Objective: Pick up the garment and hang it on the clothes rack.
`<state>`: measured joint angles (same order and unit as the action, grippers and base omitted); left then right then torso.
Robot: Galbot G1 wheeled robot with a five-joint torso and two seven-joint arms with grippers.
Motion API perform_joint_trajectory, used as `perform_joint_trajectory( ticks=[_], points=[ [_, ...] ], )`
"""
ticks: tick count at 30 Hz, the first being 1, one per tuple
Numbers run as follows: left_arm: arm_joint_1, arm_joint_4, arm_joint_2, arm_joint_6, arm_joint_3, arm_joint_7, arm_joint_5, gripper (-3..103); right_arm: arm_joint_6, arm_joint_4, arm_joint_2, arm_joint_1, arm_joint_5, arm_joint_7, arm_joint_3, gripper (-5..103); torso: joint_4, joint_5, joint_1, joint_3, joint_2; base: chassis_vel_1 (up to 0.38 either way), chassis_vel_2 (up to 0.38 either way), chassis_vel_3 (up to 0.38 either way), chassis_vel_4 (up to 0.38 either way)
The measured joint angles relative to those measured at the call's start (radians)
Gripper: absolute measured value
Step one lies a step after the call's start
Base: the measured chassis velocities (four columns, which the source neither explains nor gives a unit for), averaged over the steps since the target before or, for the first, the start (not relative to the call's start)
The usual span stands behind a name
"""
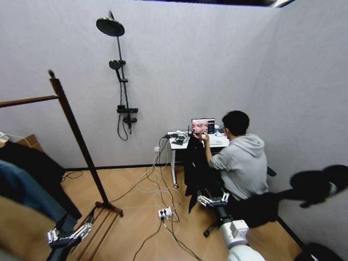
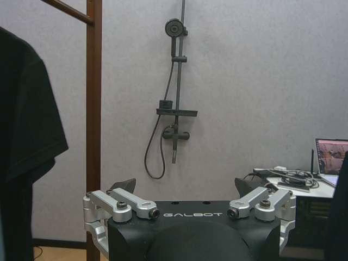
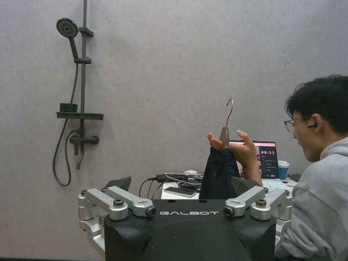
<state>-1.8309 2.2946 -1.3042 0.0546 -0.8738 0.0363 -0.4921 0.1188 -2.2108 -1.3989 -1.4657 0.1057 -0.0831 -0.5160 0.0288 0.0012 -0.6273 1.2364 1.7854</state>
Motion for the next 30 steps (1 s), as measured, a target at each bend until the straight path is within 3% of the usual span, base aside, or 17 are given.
perform_joint_trajectory(
  ticks=[2,5,7,10,13,18,20,22,30],
  points=[
    [0.000,0.000,0.000,0.000,0.000,0.000,0.000,100,0.004,-0.006,0.001,0.006,-0.007,-0.035,0.003,100,0.0005,-0.0028,0.000,0.000,0.000,-0.332,0.348,0.347,-0.332],
    [0.000,0.000,0.000,0.000,0.000,0.000,0.000,100,0.023,-0.008,0.004,0.017,-0.011,-0.066,-0.006,100,-0.0003,-0.0002,-0.001,0.000,0.000,-0.289,0.297,0.292,-0.297],
    [0.000,0.000,0.000,0.000,0.000,0.000,0.000,100,0.049,-0.010,0.012,0.040,-0.012,-0.099,-0.036,100,0.0008,-0.0018,-0.002,0.000,-0.001,-0.227,0.220,0.094,-0.146],
    [0.000,0.000,0.000,0.000,0.000,0.000,0.000,100,0.083,-0.015,0.018,0.071,0.003,-0.105,-0.077,100,-0.0002,-0.0009,-0.001,0.000,0.000,-0.153,0.161,0.044,-0.078],
    [0.000,0.000,0.000,0.000,0.000,0.000,0.000,100,0.138,-0.003,0.035,0.135,0.069,-0.047,-0.165,100,-0.0001,-0.0015,0.000,0.000,0.000,-0.002,0.037,-0.003,0.021],
    [0.000,0.000,0.000,0.000,0.000,0.000,0.000,100,0.162,0.109,0.116,0.279,0.205,0.038,-0.264,100,0.0002,-0.0011,0.002,0.000,0.001,0.063,-0.076,-0.056,0.058],
    [0.000,0.000,0.000,0.000,0.000,0.000,0.000,100,0.166,0.148,0.140,0.319,0.231,0.048,-0.275,100,0.0001,-0.0012,0.002,-0.001,0.001,0.058,-0.078,-0.081,0.074],
    [0.000,0.000,0.000,0.000,0.000,0.000,0.000,100,0.176,0.253,0.213,0.410,0.291,0.068,-0.280,100,-0.0002,-0.0009,0.001,0.000,0.001,0.032,-0.008,-0.003,0.015],
    [0.000,0.000,0.000,0.000,0.000,0.000,0.000,100,0.142,0.446,0.331,0.560,0.327,0.133,-0.193,100,0.0000,-0.0013,0.000,0.000,0.000,-0.012,0.022,0.011,-0.024]
  ],
)
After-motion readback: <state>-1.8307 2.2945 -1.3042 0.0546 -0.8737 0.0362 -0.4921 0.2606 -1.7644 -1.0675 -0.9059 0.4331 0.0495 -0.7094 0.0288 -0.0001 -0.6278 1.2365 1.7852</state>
